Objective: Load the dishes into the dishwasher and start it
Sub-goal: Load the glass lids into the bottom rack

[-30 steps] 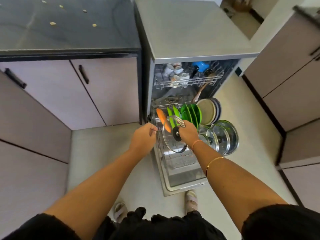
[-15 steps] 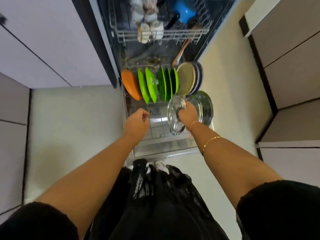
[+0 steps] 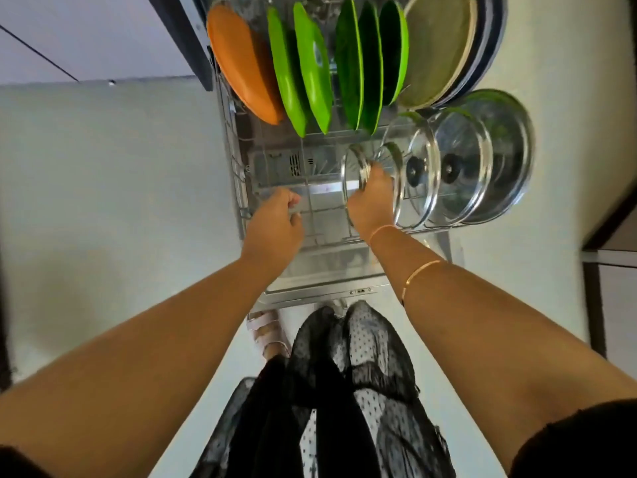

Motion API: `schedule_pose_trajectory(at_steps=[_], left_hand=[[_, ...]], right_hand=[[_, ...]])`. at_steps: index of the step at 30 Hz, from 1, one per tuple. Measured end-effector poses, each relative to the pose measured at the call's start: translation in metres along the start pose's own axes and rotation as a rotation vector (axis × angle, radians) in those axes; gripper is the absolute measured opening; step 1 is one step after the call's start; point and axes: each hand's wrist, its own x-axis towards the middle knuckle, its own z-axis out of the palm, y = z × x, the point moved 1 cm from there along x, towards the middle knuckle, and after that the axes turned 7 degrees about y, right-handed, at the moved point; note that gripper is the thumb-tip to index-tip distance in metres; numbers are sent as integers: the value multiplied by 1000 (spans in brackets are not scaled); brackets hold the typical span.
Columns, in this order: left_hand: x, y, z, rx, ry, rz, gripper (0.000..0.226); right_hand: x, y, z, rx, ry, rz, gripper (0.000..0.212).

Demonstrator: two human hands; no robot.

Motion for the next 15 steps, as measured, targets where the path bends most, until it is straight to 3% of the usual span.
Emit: schedule_pose_trajectory(at_steps=[5, 15], left_hand=[[12, -27, 43, -80, 60, 12, 26], [36, -46, 78, -108, 95, 43, 29]], right_hand=[[31, 18, 27, 90, 97, -22, 58], [72, 35, 46, 107, 81, -8, 46]])
